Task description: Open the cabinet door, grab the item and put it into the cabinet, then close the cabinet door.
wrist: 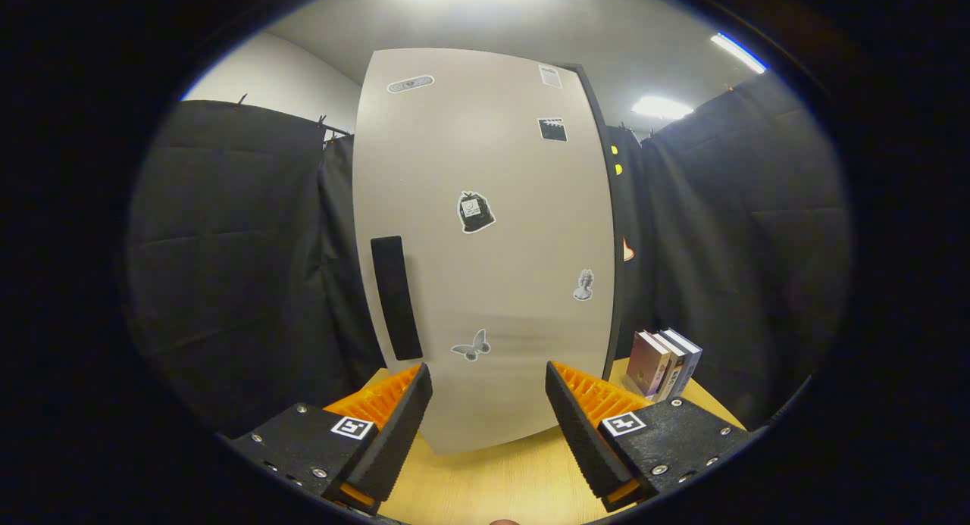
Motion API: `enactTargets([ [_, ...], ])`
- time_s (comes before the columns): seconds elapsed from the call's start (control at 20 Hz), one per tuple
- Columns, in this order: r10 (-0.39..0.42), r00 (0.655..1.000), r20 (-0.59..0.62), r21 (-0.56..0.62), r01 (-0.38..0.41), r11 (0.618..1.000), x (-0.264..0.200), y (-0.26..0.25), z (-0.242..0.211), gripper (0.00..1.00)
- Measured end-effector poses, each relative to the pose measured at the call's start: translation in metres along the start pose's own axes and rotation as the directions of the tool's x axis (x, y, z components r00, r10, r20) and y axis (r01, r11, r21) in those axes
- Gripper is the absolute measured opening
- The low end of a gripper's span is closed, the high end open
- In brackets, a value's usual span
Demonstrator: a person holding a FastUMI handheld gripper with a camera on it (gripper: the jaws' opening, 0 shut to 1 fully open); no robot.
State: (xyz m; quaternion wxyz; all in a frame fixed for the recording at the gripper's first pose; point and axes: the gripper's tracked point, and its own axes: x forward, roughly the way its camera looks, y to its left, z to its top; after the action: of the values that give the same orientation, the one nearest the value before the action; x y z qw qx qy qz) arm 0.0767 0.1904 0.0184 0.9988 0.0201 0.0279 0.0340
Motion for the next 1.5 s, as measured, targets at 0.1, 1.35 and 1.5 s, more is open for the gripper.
enactTargets([
  [0.1, 0.008, 1.0, 0.004, -0.008, -0.008, 1.0, -0.003, 0.001, 0.0, 0.93],
  [1.35, 0.08, 0.997, 0.008, -0.011, -0.079, 0.997, -0.01, 0.041, -0.007, 0.94],
  [1.5, 0.068, 0.997, 0.026, -0.003, -0.067, 0.998, -0.012, 0.04, -0.002, 0.93],
])
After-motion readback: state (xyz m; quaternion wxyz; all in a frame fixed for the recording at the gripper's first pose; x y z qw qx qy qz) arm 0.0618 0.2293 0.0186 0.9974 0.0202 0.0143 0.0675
